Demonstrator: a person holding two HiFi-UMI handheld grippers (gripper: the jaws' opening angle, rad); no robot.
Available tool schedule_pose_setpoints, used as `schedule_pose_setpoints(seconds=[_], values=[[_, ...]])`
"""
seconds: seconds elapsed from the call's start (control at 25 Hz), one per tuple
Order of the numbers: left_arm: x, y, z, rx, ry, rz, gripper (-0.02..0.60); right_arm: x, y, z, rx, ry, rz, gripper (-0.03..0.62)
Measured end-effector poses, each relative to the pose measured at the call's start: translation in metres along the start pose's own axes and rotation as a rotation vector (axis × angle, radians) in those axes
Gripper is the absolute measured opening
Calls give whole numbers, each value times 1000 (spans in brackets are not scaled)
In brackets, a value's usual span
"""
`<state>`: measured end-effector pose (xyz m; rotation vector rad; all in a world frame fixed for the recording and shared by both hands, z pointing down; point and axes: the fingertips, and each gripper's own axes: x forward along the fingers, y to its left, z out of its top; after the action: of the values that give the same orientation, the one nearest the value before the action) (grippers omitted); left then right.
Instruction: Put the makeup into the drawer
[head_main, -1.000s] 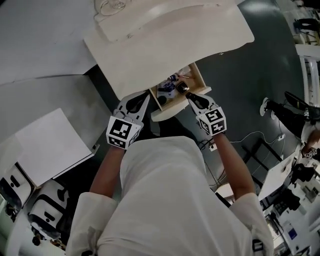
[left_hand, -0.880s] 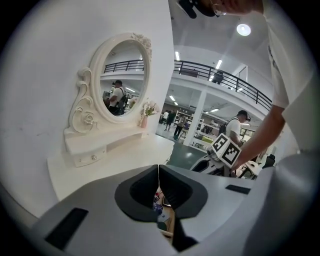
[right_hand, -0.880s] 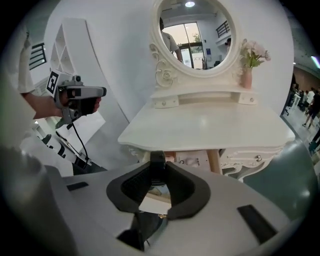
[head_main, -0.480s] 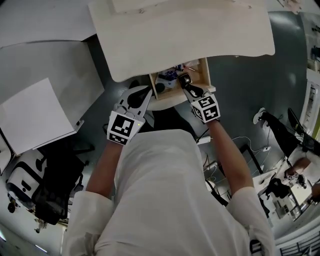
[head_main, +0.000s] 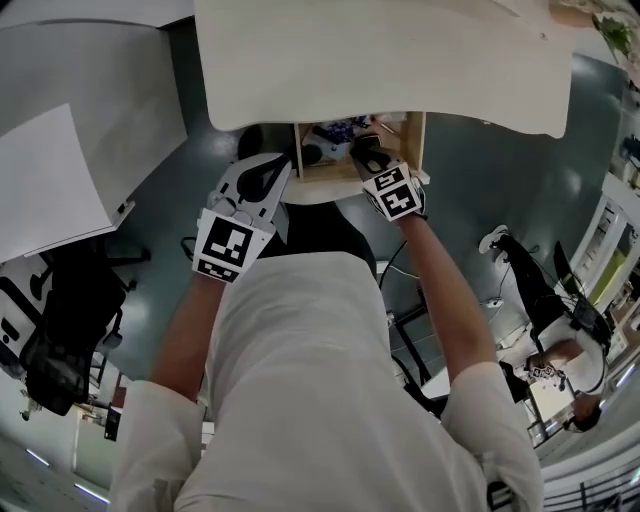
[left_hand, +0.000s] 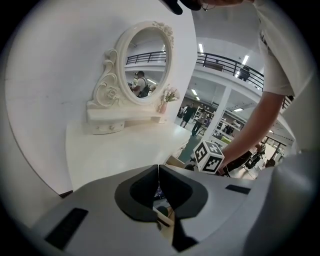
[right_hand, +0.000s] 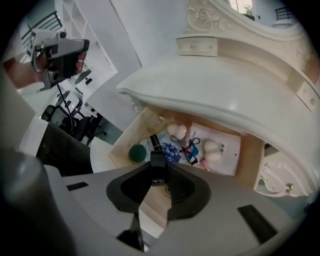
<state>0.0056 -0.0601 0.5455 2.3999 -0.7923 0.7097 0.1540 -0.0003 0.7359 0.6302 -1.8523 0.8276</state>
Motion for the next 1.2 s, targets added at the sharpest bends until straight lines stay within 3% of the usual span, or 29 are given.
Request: schedule_pose_setpoints(seconds=[0.6,0.84,1.2], values=[[2,6,-34,-62,46,55,18,63,1,-30,-225,311,57,97],[0,7,-31,-41,57,55,18,64,-4,-29,-209,302,39,149],[-4,-2,1,5,24,54,18,14,-21,-17,-138,205,-10,160]])
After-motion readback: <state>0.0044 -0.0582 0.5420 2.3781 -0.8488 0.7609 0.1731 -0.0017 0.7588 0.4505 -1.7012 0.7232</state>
